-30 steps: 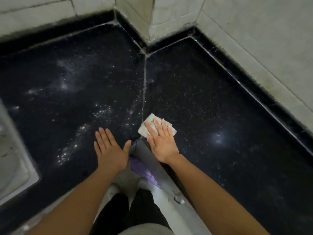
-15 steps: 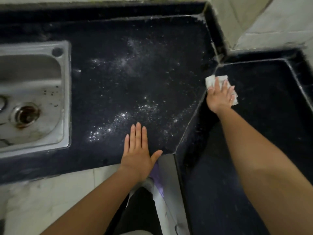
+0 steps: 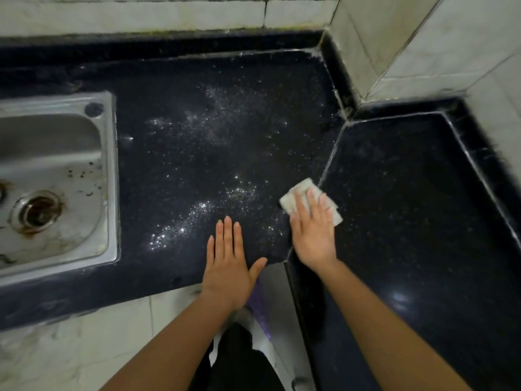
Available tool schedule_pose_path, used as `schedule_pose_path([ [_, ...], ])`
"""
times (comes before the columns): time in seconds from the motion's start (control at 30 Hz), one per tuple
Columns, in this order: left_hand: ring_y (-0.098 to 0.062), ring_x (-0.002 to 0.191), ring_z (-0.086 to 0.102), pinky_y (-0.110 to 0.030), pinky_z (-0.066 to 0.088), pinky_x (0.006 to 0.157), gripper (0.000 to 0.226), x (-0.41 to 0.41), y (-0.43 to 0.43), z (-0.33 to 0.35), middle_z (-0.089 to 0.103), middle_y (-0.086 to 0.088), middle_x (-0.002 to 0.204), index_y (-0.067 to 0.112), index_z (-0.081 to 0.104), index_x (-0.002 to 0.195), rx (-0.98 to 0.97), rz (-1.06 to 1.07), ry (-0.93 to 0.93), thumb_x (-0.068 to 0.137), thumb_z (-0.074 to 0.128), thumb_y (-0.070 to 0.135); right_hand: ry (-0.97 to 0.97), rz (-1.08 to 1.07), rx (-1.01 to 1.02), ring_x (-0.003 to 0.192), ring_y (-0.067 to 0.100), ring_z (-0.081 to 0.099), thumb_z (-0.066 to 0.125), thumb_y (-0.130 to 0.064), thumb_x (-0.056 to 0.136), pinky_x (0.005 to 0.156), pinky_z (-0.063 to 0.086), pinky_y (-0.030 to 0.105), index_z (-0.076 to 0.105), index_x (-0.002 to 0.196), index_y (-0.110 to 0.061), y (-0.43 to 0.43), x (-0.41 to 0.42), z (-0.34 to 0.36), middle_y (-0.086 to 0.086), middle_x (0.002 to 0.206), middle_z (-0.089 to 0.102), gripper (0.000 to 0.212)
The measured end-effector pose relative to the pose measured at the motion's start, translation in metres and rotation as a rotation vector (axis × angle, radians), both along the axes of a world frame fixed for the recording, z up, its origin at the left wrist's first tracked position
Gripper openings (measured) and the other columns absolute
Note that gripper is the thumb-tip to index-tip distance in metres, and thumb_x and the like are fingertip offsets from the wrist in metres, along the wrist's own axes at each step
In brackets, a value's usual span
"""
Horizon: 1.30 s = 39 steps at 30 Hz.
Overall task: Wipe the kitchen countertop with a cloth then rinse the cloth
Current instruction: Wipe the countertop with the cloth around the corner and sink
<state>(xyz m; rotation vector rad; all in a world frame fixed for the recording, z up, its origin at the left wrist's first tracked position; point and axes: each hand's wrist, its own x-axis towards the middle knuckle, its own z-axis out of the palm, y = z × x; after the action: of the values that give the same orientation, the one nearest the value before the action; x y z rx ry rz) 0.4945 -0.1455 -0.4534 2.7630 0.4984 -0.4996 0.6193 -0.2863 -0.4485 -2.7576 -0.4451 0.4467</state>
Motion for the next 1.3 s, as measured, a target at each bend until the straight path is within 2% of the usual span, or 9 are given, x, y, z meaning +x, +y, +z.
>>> schedule_pose_path([
  [0.07, -0.03, 0.143, 0.01, -0.041, 0.004, 0.114, 0.087, -0.003, 0.002, 0.002, 0.02, -0.021, 0.154, -0.003, 0.021, 0.146, -0.045, 0.005, 0.003, 0.093, 0.004, 0.064, 0.015, 0.083, 0.007, 0.146, 0.022, -0.009, 0.009, -0.044, 0.096, 0.117, -0.007, 0.039, 0.0, 0.148, -0.033, 0.006, -0.034, 0.003, 0.0, 0.16, 0.003, 0.055],
  [0.27, -0.025, 0.14, 0.019, -0.037, 0.005, 0.114, 0.071, 0.012, 0.035, 0.011, 0.031, -0.016, 0.151, 0.001, 0.023, 0.145, -0.027, -0.164, -0.153, 0.098, 0.01, 0.053, -0.007, 0.388, -0.083, 0.146, 0.016, -0.011, 0.004, -0.05, 0.099, 0.117, -0.008, 0.035, -0.015, 0.143, -0.049, -0.008, -0.043, 0.003, -0.009, 0.158, -0.005, 0.048],
  [0.37, -0.024, 0.144, 0.012, -0.034, -0.002, 0.117, 0.076, 0.042, 0.078, 0.012, 0.021, -0.015, 0.155, 0.0, 0.015, 0.147, -0.005, -0.155, -0.187, 0.096, 0.003, 0.054, -0.016, 0.315, -0.131, 0.144, 0.013, -0.018, -0.007, -0.058, 0.093, 0.118, -0.008, 0.035, -0.013, 0.142, -0.049, 0.0, 0.003, 0.007, -0.013, 0.155, -0.014, 0.05],
  [0.47, -0.018, 0.142, -0.018, -0.034, -0.014, 0.115, 0.08, 0.08, 0.121, 0.014, -0.015, -0.008, 0.155, 0.006, -0.012, 0.145, 0.026, -0.145, -0.16, 0.085, -0.014, 0.059, 0.037, 0.039, -0.122, 0.141, 0.01, -0.023, 0.007, -0.05, 0.098, 0.117, -0.013, 0.033, -0.004, 0.147, -0.041, 0.025, 0.062, 0.008, -0.013, 0.156, -0.016, 0.051],
  [0.67, -0.022, 0.144, -0.021, -0.036, -0.014, 0.116, 0.073, 0.146, 0.171, 0.01, -0.021, -0.012, 0.156, 0.004, -0.017, 0.146, 0.052, -0.116, -0.098, 0.097, 0.009, 0.051, 0.087, -0.332, -0.061, 0.143, 0.016, -0.023, 0.012, -0.043, 0.102, 0.113, -0.017, 0.033, -0.005, 0.149, -0.038, 0.07, 0.114, 0.006, -0.006, 0.159, -0.013, 0.05],
  [0.87, -0.021, 0.142, -0.026, -0.037, -0.015, 0.115, 0.076, 0.156, 0.175, 0.006, -0.026, -0.011, 0.154, 0.005, -0.02, 0.146, -0.003, -0.121, -0.054, 0.094, 0.006, 0.055, -0.01, -0.071, -0.079, 0.143, 0.013, -0.021, 0.003, -0.049, 0.096, 0.117, -0.013, 0.034, -0.009, 0.146, -0.042, 0.065, 0.036, 0.006, -0.009, 0.157, -0.01, 0.052],
  [1.0, -0.017, 0.136, -0.032, -0.037, -0.016, 0.114, 0.075, 0.158, 0.177, 0.009, -0.029, -0.011, 0.153, 0.007, -0.024, 0.143, -0.023, -0.127, -0.03, 0.094, 0.006, 0.055, -0.006, 0.186, -0.07, 0.147, 0.015, -0.007, 0.012, -0.045, 0.102, 0.118, -0.006, 0.031, -0.004, 0.149, -0.041, 0.033, 0.023, 0.008, -0.007, 0.159, 0.0, 0.05],
  [1.1, -0.017, 0.134, -0.033, -0.038, -0.016, 0.115, 0.074, 0.16, 0.177, 0.01, -0.034, -0.009, 0.148, 0.008, -0.028, 0.138, -0.021, -0.127, -0.021, 0.093, 0.006, 0.055, -0.05, 0.09, -0.151, 0.147, 0.025, 0.005, 0.003, -0.045, 0.1, 0.119, 0.009, 0.041, 0.007, 0.151, -0.024, 0.018, 0.074, 0.006, 0.001, 0.158, 0.009, 0.055],
  [1.3, -0.02, 0.134, -0.038, -0.037, -0.019, 0.113, 0.073, 0.165, 0.175, 0.012, -0.041, -0.009, 0.144, 0.008, -0.034, 0.136, -0.019, -0.122, 0.069, 0.094, 0.003, 0.055, 0.007, -0.249, -0.155, 0.147, 0.026, -0.01, 0.019, -0.035, 0.104, 0.117, -0.005, 0.037, 0.002, 0.152, -0.025, 0.029, 0.199, 0.004, 0.004, 0.16, -0.005, 0.052],
])
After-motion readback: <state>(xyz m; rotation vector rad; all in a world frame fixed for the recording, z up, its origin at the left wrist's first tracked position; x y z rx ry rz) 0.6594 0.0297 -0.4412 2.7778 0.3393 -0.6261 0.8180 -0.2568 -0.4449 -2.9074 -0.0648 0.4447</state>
